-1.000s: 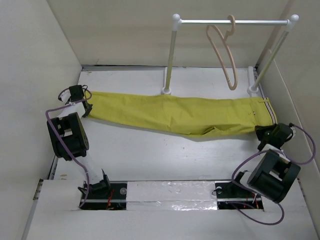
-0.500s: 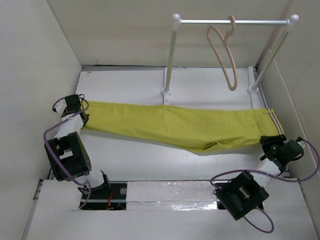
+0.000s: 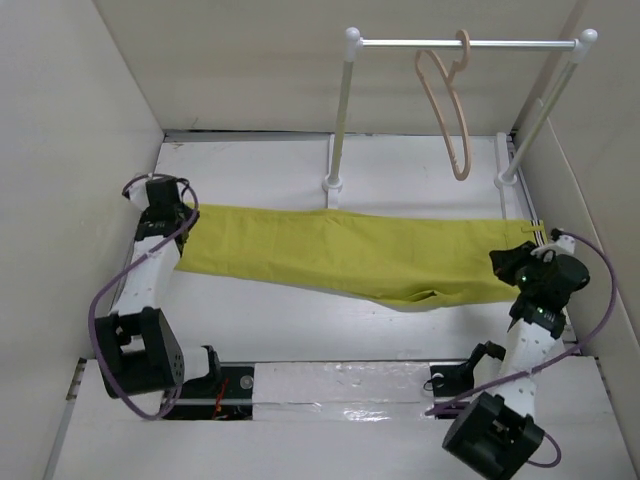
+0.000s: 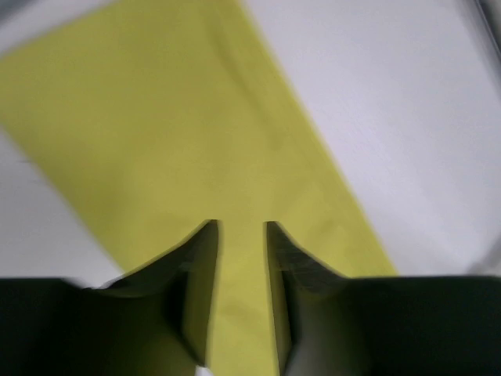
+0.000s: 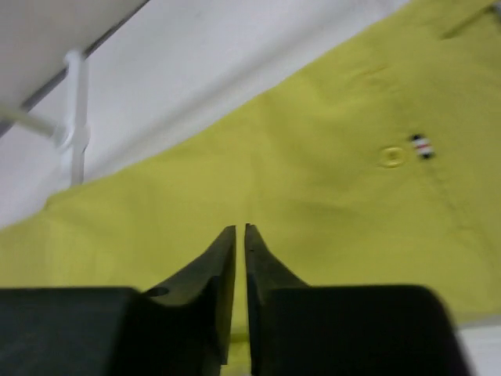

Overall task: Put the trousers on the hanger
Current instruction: Fold the trousers at the center of the board.

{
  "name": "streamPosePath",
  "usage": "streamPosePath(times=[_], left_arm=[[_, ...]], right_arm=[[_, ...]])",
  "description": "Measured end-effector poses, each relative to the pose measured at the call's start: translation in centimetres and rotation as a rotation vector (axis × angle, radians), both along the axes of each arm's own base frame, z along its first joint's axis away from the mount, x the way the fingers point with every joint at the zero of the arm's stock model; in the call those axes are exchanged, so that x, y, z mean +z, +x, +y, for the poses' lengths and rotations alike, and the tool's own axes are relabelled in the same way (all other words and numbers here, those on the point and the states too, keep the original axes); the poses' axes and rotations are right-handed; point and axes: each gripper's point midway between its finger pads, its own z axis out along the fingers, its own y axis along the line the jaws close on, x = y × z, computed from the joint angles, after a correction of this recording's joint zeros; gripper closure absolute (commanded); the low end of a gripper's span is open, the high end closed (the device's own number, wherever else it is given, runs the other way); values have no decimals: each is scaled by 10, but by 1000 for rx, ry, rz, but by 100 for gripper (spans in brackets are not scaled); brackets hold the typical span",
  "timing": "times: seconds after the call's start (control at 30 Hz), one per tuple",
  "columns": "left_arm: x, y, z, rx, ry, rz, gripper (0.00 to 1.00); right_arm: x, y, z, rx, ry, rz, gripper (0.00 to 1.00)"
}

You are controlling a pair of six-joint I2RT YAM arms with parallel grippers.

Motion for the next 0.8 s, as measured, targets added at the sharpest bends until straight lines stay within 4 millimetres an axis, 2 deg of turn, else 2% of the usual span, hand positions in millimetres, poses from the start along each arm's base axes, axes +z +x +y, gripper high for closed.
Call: streamPosePath(times=[0.07,0.13,0.17,0.2,0.27,0.3,0.37,0.47,0.53,0.6,0.67,0.8], left_arm=[[28,12,-43,-125,-7,-105,92],[57,19,-99,-287,-36,-219,97],[70,19,-129,-373,-54,-278,97],[81,15,-167,-475,-81,-326,97],[90,5,-228,-638,-127,-373,97],[89,-1,-259,-719,-148,-377,96],[74,-12,-320,-877,-165,-324,95],[42,-14,-393,-1044,-149,-233,89],[16,-20,-434,-1156,-140,-165,88],[-4,-24,-464,-1242,-132,-123,87],[-20,-25,-485,-1306,-129,-93,87],[-39,-25,-511,-1397,-153,-62,85]], right_arm=[[-1,-2,32,123,-20,-4,100],[-9,-9,59,224,-36,-3,100],[-16,-14,71,263,-36,6,96],[-23,-19,80,295,-31,15,84],[-39,-28,96,341,-11,43,74],[-43,-30,99,347,0,57,64],[-59,-36,109,375,23,96,62],[-71,-38,113,389,43,147,60],[-80,-40,118,413,58,193,60],[-89,-43,126,447,71,240,60],[-96,-47,135,483,69,275,60],[-96,-48,148,523,32,285,59]])
